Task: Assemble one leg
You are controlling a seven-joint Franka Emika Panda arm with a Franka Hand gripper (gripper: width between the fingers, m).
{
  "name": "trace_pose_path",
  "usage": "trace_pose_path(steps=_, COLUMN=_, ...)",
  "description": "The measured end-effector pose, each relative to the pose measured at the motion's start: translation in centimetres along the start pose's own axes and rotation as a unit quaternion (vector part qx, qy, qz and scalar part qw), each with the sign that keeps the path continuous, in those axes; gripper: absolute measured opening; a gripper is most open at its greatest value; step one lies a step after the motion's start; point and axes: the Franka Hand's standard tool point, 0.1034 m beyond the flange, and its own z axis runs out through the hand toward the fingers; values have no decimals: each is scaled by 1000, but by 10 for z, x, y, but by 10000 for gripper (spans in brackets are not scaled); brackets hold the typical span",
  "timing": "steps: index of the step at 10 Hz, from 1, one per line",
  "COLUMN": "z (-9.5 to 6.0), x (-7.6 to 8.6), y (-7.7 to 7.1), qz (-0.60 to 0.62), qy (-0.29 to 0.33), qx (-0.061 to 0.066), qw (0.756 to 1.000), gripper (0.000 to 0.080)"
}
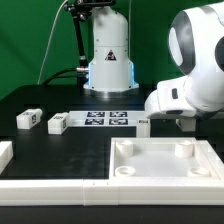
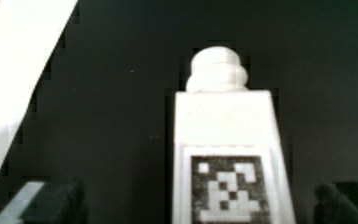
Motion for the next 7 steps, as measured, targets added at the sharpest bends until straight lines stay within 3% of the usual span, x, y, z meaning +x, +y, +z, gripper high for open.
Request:
trace_pose_path(steps=2, z=0, x=0, y=0, qz=-1, qy=0, qx=0, qw=1000, gripper=377)
trace_pose_path(steps=3, z=0, x=0, y=0, qz=-1, qy=0, qx=0, qw=1000, gripper=377)
trace_pose_path(steps=4, z=0, x=0, y=0, qz=-1, qy=0, qx=0, qw=1000, gripper=289)
trace_pose_path(steps=7, z=0, x=0, y=0, qz=-1, qy=0, qx=0, qw=1000, gripper=290)
